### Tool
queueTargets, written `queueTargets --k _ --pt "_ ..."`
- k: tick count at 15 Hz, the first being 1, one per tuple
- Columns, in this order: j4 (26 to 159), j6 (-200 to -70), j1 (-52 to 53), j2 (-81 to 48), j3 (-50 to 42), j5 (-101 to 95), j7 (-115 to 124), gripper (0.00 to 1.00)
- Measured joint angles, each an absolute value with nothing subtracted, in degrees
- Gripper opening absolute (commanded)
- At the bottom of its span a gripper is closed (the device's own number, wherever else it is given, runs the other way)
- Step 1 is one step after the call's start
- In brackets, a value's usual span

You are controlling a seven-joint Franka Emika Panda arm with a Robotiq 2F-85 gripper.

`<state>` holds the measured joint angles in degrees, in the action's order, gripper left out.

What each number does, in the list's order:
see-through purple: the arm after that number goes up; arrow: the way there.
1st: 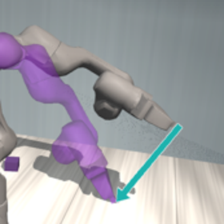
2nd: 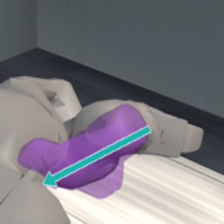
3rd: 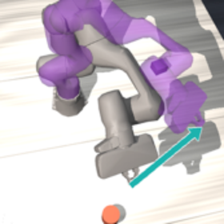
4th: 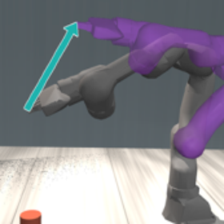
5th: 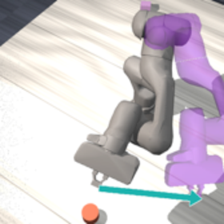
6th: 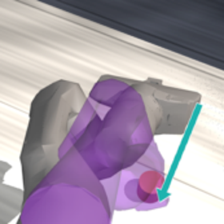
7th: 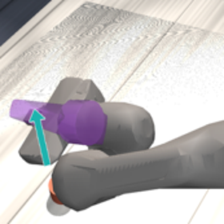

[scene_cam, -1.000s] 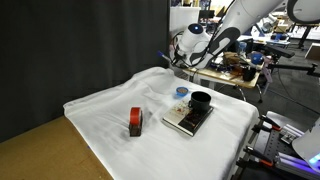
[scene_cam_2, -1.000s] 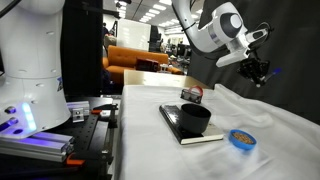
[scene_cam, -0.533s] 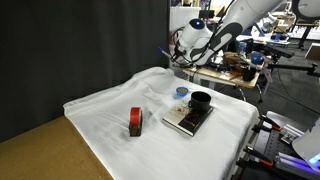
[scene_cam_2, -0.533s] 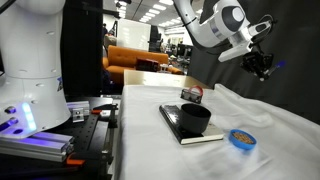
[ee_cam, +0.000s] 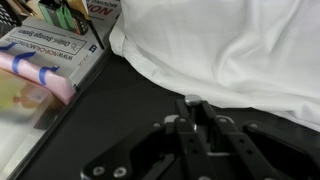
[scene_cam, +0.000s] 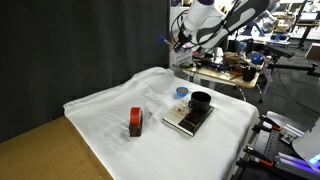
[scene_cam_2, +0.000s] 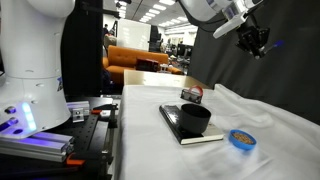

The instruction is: Pick up the pen from on top of the book and put it in the black cup.

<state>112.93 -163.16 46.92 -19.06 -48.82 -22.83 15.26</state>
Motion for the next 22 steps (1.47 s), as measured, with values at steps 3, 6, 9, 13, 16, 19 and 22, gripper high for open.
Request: queueTargets --k 3,6,9,13,16,19,22 --pt "113.61 -160.69 47.14 -16.63 -48.06 -25.01 16.30 0.17" --pt "113.58 -160.74 45.55 -16.84 -46.68 -25.31 16.57 0.04" --pt "113.52 -160.73 43.46 -16.76 -44.31 -26.79 17.74 0.04" --pt "113.81 -160.90 36.29 -18.18 -37.71 -29.05 20.58 0.04" --pt "114.23 -161.04 33.22 -19.64 -35.67 -30.71 22.24 0.04" --pt "114.20 -161.03 32.48 -19.62 -35.19 -31.52 22.86 0.04" --pt "114.00 -160.94 33.14 -18.09 -35.17 -31.67 23.06 0.04"
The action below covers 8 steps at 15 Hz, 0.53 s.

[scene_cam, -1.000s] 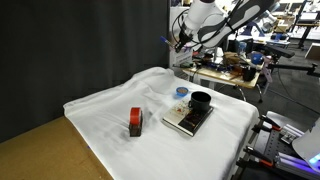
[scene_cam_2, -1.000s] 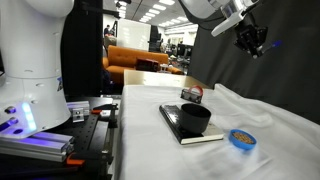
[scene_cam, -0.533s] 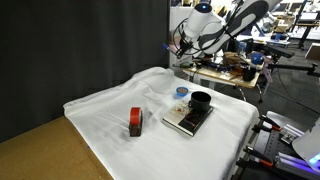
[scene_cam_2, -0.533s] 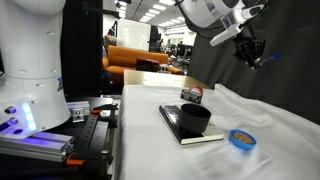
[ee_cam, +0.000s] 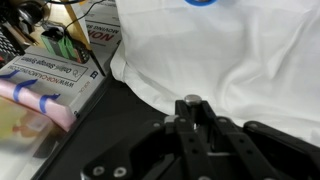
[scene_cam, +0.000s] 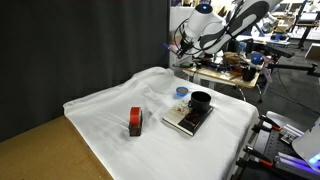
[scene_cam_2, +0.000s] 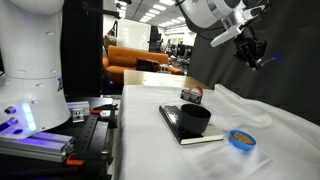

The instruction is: Pick up the pen from on top of the book and put it in the black cup.

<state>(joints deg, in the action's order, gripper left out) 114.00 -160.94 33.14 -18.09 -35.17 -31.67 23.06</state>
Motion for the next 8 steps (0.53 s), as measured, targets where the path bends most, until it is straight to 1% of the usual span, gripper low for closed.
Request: queueTargets --k 4,5,8 --pt "114.91 -157.88 35.92 -13.69 -35.15 -31.67 23.06 0.04" --pt "115.38 -156.15 35.45 -12.21 -33.79 -32.58 23.26 0.04" --pt "117.57 -149.98 29.55 -7.01 -25.02 -35.33 23.82 0.04"
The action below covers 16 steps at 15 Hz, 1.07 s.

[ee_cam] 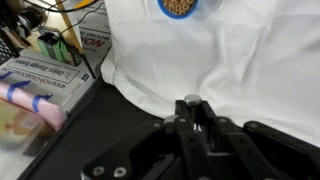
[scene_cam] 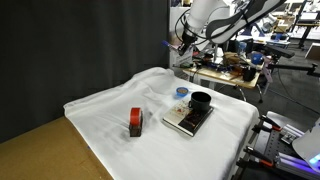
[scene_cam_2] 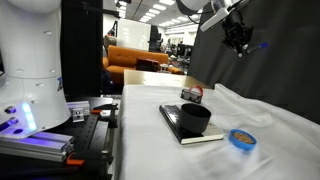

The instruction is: Pick up the pen from on top of the book and put it in the black cup.

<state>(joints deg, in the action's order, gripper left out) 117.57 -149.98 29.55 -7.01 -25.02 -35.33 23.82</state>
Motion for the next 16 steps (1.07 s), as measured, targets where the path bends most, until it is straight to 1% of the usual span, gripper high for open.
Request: queueTargets --k 3,4,6,9,10,16 --pt "120.15 -144.69 22.13 -2.54 -15.24 -35.25 23.73 0.04" --pt "120.91 -143.62 20.05 -1.58 -12.69 -35.14 23.72 0.17" --pt "121.48 -142.73 16.84 -0.71 -9.15 -34.92 23.64 0.17" --pt "121.54 -142.53 15.80 -0.65 -8.22 -34.91 23.59 0.17" --pt "121.54 -142.50 15.79 -0.65 -8.18 -34.91 23.59 0.04" --pt "121.68 -142.97 11.48 -2.05 -3.72 -34.96 23.85 0.04"
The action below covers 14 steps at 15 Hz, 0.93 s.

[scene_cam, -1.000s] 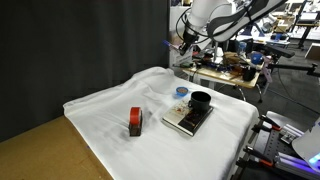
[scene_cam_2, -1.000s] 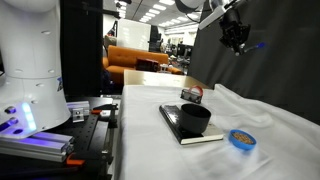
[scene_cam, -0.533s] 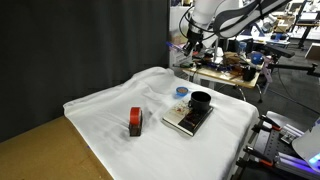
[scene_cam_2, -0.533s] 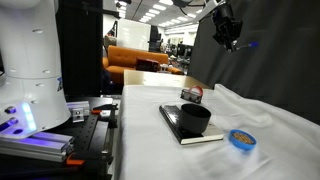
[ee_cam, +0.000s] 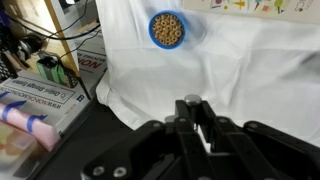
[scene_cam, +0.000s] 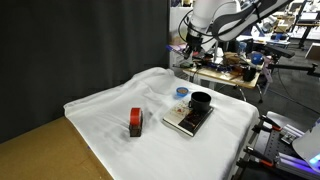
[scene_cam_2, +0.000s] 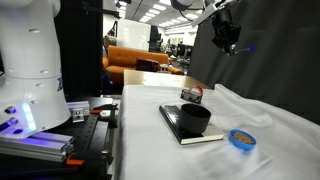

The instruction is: Pick up the pen from on top of the book and put it in the black cup.

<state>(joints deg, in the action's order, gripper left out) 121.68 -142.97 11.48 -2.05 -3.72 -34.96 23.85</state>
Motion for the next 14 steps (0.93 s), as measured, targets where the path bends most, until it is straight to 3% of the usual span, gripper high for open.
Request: queueTargets --k 14 --pt "128.55 -141.10 9.98 0.77 1.02 -33.91 23.91 0.04"
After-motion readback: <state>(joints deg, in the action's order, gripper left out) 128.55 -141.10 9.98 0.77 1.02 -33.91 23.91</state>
